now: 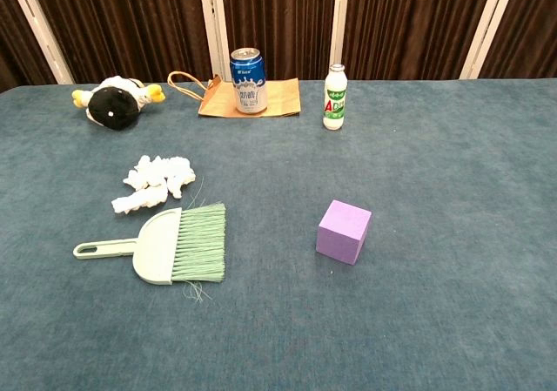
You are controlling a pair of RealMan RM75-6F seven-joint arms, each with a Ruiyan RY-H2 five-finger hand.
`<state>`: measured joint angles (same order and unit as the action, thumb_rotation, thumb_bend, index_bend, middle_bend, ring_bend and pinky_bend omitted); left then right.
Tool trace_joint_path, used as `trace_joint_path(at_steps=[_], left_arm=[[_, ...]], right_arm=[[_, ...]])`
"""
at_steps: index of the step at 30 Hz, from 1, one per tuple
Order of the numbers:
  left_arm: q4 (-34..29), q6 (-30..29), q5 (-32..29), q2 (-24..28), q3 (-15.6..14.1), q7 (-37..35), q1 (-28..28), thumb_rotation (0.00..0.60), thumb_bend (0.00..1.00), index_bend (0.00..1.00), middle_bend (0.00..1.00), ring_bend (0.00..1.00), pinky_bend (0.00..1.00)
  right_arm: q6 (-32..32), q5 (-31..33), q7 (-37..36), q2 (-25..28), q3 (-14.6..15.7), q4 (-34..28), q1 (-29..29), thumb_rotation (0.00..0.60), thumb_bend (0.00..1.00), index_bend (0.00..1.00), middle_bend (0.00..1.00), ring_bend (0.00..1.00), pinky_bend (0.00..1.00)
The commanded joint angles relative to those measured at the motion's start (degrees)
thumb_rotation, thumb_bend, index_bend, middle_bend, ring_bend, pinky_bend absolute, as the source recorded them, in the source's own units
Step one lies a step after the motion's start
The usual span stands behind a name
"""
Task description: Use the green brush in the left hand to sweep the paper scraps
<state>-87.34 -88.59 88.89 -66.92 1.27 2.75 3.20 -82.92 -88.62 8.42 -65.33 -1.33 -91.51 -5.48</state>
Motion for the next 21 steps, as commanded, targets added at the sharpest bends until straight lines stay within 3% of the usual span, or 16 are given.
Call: trace_joint_path(at_steps=[1,13,15,18,21], left_arm=[[0.0,0.0,0.0,0.0,0.0,0.1,0.0,0.600,0.01,0.00,0.00,0.00,0.11],[-0.4,0.5,0.3,0.0,-0.4,0.6,0.1,0.600,0.01,0.00,0.02,0.02,0.13],[-0.6,0.9,0.5,0.0,-0.4,1.5,0.5,0.600,0.01,0.00,0.10,0.12,0.21],[-1.8,1.9,0.9,-0.2,0.1,3.4,1.6,0.600,0.01,0.01,0.38,0.42,0.52],[-5.2,5.3,-0.4,-0.8,0.8,5.5,3.6,0.600,0.07,0.11,0.65,0.69,0.77]], right_arm=[[0.0,0.0,-0.1,0.1,0.0,0.0,0.0,0.600,0.32,0.00,0.00,0.00,0.01],[-0.1,-0.2,0.1,0.1,0.1,-0.2,0.0,0.600,0.32,0.00,0.00,0.00,0.01],[0.2,0.0,0.1,0.0,0.1,-0.1,-0.1,0.600,0.32,0.00,0.00,0.00,0.01],[0.3,0.1,0.0,0.0,0.0,-0.1,-0.2,0.600,0.32,0.00,0.00,0.00,0.01],[0.2,-0.1,-0.3,0.0,-0.1,-0.2,-0.2,0.600,0.32,0.00,0.00,0.00,0.01]])
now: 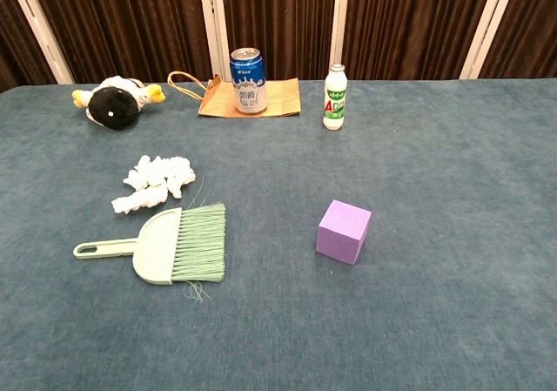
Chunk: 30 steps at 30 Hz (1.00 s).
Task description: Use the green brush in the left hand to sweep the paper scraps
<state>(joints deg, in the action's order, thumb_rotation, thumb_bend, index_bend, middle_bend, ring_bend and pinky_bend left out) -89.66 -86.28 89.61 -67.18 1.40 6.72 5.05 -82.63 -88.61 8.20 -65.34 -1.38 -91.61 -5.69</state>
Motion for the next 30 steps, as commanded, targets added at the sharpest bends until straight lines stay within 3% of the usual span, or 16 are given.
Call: trace_joint_path(at_steps=[1,2,5,9,14,19,30], left_arm=[[-4.1,4.2,-1.9,-0.6,1.0,2.2,2.4,0.600,0.11,0.17,0.74,0.78,0.85],[-5.8,6.2,-3.1,-1.0,1.4,3.3,3.5,0.600,0.14,0.24,0.82,0.86,0.92],[-9.6,11.0,-6.5,-2.8,2.8,7.6,6.3,0.600,0.23,0.40,0.96,0.98,1.00],[-12.5,16.1,-13.1,-7.1,4.6,15.7,9.7,0.600,0.27,0.50,1.00,1.00,1.00],[-14.5,19.8,-25.6,-13.6,7.0,26.1,13.6,0.600,0.31,0.50,1.00,1.00,1.00],[-14.4,19.2,-36.7,-19.3,9.2,34.9,17.3,0.600,0.31,0.48,1.00,1.00,1.00],[-10.3,15.3,-49.9,-28.2,12.9,42.9,23.5,0.600,0.39,0.47,1.00,1.00,1.00]], right_arm=[[0.0,-0.1,-0.1,0.1,0.0,-0.1,0.0,0.600,0.32,0.00,0.00,0.00,0.01],[0.0,0.0,-0.2,0.0,0.0,-0.1,0.0,0.600,0.32,0.00,0.00,0.00,0.01],[0.1,-0.2,-0.4,0.1,0.2,-0.2,0.0,0.600,0.32,0.00,0.00,0.00,0.01],[0.2,0.1,-0.7,0.2,0.2,-0.3,0.0,0.600,0.32,0.00,0.00,0.00,0.01],[0.1,0.1,-1.2,0.3,0.2,-0.4,0.1,0.600,0.32,0.00,0.00,0.00,0.01],[0.3,0.3,-1.9,0.5,0.1,-0.4,0.0,0.600,0.32,0.00,0.00,0.00,0.01],[0.5,0.1,-2.3,0.5,0.2,-0.7,-0.1,0.600,0.32,0.00,0.00,0.00,0.01]])
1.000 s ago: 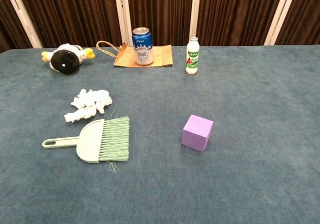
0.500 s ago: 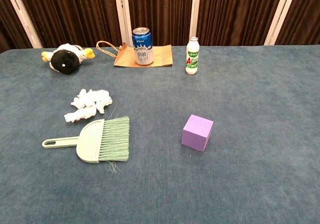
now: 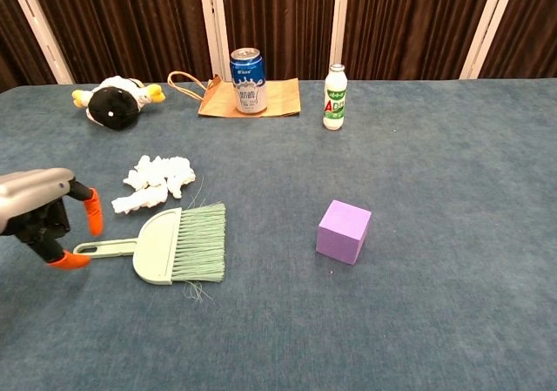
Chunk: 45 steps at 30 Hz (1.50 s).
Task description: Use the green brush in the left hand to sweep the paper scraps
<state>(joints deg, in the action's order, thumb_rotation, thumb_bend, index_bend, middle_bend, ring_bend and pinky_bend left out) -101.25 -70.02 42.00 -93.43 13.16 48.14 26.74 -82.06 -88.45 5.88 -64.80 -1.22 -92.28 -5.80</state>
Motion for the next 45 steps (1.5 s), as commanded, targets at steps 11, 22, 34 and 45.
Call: trace_joint_path(at_steps=[11,22,34,45], left_arm=[[3.8,-2.8,-5.5,-4.2,1.4,2.6,4.7,0.600,0.39,0.47,1.00,1.00,1.00],[5.1,-2.6,-7.0,-5.4,-0.3,1.4,5.6,0.600,0.39,0.46,1.00,1.00,1.00],[4.8,-3.4,-6.5,-5.0,-0.7,-0.9,5.9,0.600,0.38,0.45,1.00,1.00,1.00],[3.4,-3.9,-5.2,-4.2,-1.6,-1.9,6.4,0.600,0.36,0.44,1.00,1.00,1.00]], right_arm=[[0.0,0.1,-0.4,0.1,-0.1,-0.1,0.0,0.600,0.32,0.00,0.00,0.00,0.01],[-0.1,-0.2,-0.5,-0.1,0.1,0.0,-0.1,0.600,0.32,0.00,0.00,0.00,0.01],[0.0,-0.1,-0.8,-0.1,0.0,0.1,-0.1,0.600,0.32,0.00,0.00,0.00,0.01],[-0.1,0.0,-0.5,-0.1,0.0,0.0,0.0,0.600,0.32,0.00,0.00,0.00,0.01]])
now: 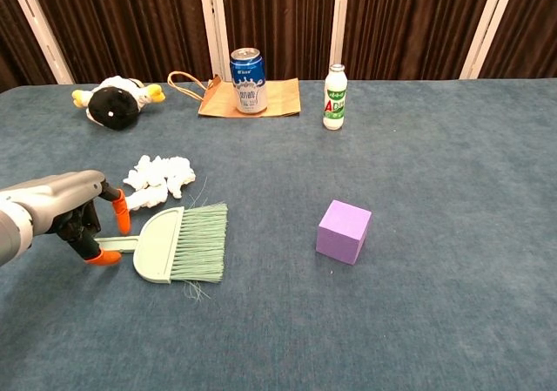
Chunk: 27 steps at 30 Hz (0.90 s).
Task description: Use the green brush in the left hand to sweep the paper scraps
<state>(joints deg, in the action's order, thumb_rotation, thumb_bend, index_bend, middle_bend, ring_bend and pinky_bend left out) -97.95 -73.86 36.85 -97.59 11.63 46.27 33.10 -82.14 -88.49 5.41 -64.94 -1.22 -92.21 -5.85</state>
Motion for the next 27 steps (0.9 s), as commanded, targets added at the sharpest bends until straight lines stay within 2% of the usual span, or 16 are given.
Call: trace_joint_path(at_steps=[1,9,14,19,22,27], left_arm=[[0.1,-0.1,-0.1,0.0,-0.2,0.0,0.1,0.600,0.36,0.44,1.00,1.00,1.00],[2.2,0.1,-1.7,-0.6,-0.2,0.2,0.7,0.600,0.38,0.45,1.00,1.00,1.00],[3.7,0.7,-2.8,-1.3,-0.2,-0.1,0.9,0.600,0.47,0.46,1.00,1.00,1.00],[4.5,0.9,-3.2,-2.0,-0.9,-0.1,1.0,0.600,0.66,0.61,1.00,1.00,1.00],[4.1,0.5,-2.4,-1.7,-1.1,-0.7,0.8,0.600,0.72,0.69,1.00,1.00,1.00],[0.8,-1.0,1.6,0.2,-0.7,-2.2,0.7,0.600,0.73,0.74,1.00,1.00,1.00]], right_arm=[[0.0,0.0,0.0,0.0,0.0,0.0,0.0,0.600,0.32,0.00,0.00,0.00,0.01],[0.1,0.0,-0.2,0.1,0.0,-0.1,-0.1,0.600,0.32,0.00,0.00,0.00,0.01],[0.2,0.1,-0.2,0.1,0.0,0.0,-0.1,0.600,0.32,0.00,0.00,0.00,0.01],[0.2,0.3,-0.2,0.0,-0.1,0.0,-0.1,0.600,0.32,0.00,0.00,0.00,0.01],[0.2,0.3,-0.2,0.1,-0.1,0.0,0.0,0.600,0.32,0.00,0.00,0.00,0.01],[0.3,0.5,-0.2,0.1,-0.1,-0.1,0.0,0.600,0.32,0.00,0.00,0.00,0.01]])
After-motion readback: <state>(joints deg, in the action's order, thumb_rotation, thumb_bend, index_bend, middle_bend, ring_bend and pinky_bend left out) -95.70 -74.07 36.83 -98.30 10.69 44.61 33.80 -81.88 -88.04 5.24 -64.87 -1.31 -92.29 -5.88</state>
